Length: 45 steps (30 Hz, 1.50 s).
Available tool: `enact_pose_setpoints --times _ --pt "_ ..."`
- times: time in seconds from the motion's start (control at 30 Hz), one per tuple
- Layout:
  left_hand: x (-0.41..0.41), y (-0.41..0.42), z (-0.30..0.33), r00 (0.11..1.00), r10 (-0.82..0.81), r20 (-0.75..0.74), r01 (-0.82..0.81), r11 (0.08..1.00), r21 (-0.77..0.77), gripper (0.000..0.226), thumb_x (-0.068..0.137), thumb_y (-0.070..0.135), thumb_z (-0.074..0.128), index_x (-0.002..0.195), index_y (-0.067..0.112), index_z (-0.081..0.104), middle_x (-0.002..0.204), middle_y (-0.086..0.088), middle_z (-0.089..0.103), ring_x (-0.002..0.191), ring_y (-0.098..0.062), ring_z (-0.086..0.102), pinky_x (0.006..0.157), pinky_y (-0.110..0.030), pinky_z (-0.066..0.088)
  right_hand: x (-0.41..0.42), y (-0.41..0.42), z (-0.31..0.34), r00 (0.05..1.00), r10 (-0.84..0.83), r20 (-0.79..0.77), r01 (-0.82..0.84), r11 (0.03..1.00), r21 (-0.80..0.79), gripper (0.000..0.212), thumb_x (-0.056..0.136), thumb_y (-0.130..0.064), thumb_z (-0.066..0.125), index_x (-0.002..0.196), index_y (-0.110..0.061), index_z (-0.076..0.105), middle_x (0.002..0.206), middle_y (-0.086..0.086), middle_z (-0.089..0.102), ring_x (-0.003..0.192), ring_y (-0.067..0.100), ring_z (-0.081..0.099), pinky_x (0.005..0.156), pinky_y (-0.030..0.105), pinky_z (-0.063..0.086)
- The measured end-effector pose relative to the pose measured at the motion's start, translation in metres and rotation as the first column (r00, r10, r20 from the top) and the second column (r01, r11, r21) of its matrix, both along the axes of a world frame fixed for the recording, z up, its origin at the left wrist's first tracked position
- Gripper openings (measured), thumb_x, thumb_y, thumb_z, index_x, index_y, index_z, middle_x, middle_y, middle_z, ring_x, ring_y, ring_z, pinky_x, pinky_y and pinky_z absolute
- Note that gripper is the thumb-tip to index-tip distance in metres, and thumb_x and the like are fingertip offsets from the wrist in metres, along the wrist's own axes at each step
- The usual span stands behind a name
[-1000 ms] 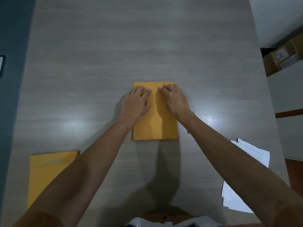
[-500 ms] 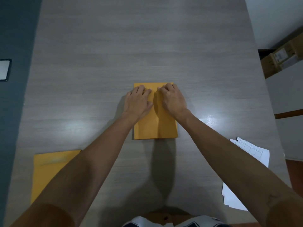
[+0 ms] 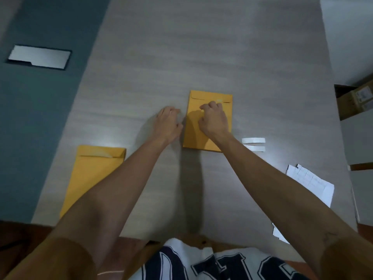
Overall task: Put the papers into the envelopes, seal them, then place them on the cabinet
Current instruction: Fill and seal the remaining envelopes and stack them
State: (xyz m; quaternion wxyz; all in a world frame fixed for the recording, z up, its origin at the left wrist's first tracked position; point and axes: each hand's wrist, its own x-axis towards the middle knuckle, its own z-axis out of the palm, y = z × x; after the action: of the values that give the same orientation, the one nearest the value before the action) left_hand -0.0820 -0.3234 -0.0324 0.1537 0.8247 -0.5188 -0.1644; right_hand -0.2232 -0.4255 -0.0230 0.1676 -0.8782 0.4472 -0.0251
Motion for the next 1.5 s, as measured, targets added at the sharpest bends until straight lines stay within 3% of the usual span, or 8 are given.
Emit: enact_pose_setpoints --times 0.33,0.5,0.6,0.77,1.0,1.17,1.5 --pt "0.034 0.189 0.006 0.922 0.378 0.079 -0.382 0.924 0.031 0.048 0.088 0.031 0.059 0.131 0.011 0.052 0.139 -0.012 0.046 0.133 -0.029 0.04 0.105 -0.043 0.037 0.059 0.161 -0.004 0.958 0.274 0.084 -0.282 0.954 0.099 0.043 0.088 -0.023 0.055 0.128 -0.007 0.056 0.13 0.012 0.055 0.123 0.03 0.045 0.104 0.038 0.038" --pt "0.045 0.262 -0.01 0.863 0.5 0.075 -0.501 0.828 0.251 0.06 0.097 0.04 0.046 0.15 0.018 0.03 0.162 -0.009 0.015 0.148 -0.03 0.013 0.115 -0.047 0.026 0.072 0.213 -0.012 0.935 0.348 0.061 -0.354 0.924 0.144 0.046 0.089 -0.025 0.054 0.132 -0.01 0.052 0.134 0.01 0.051 0.127 0.027 0.042 0.109 0.037 0.034" --pt "0.043 0.29 -0.021 0.901 0.426 0.077 -0.426 0.842 0.331 0.06 0.1 0.044 0.038 0.154 0.024 0.021 0.164 -0.007 0.004 0.15 -0.03 0.003 0.119 -0.05 0.017 0.065 0.229 -0.016 0.94 0.334 0.07 -0.34 0.93 0.14 0.046 0.09 -0.024 0.052 0.134 -0.012 0.05 0.136 0.008 0.05 0.128 0.026 0.04 0.109 0.037 0.035" --pt "0.014 0.293 -0.029 0.948 0.305 0.094 -0.319 0.901 0.295 0.06 0.101 0.048 0.035 0.155 0.027 0.018 0.164 -0.007 0.0 0.15 -0.03 0.001 0.12 -0.048 0.013 0.031 0.229 -0.017 0.966 0.232 0.118 -0.244 0.965 0.098 0.046 0.091 -0.022 0.054 0.135 -0.01 0.05 0.135 0.009 0.052 0.127 0.027 0.041 0.105 0.036 0.037" --pt "-0.06 0.272 -0.039 0.994 0.042 0.097 -0.055 0.99 0.134 0.053 0.094 0.04 0.053 0.143 0.021 0.046 0.158 -0.014 0.027 0.144 -0.036 0.025 0.113 -0.052 0.028 -0.058 0.21 -0.026 0.985 0.012 0.17 -0.027 0.996 0.086 0.045 0.085 -0.03 0.067 0.125 -0.012 0.059 0.123 0.007 0.06 0.117 0.028 0.048 0.097 0.039 0.043" --pt "-0.102 0.256 -0.041 0.986 -0.107 0.128 0.086 0.984 0.157 0.054 0.093 0.044 0.052 0.143 0.026 0.045 0.158 -0.009 0.027 0.145 -0.031 0.025 0.113 -0.047 0.029 -0.109 0.209 -0.031 0.984 -0.054 0.167 0.044 0.997 0.064 0.048 0.079 -0.035 0.074 0.12 -0.013 0.061 0.115 0.003 0.062 0.109 0.024 0.05 0.093 0.038 0.046" --pt "-0.124 0.248 -0.042 0.962 -0.197 0.189 0.178 0.978 0.112 0.047 0.084 0.043 0.063 0.128 0.026 0.058 0.145 -0.01 0.047 0.131 -0.032 0.045 0.098 -0.047 0.044 -0.118 0.206 -0.041 0.991 -0.077 0.112 0.074 0.997 0.025 0.042 0.082 -0.037 0.07 0.116 -0.015 0.062 0.108 0.005 0.06 0.102 0.026 0.053 0.084 0.038 0.045"
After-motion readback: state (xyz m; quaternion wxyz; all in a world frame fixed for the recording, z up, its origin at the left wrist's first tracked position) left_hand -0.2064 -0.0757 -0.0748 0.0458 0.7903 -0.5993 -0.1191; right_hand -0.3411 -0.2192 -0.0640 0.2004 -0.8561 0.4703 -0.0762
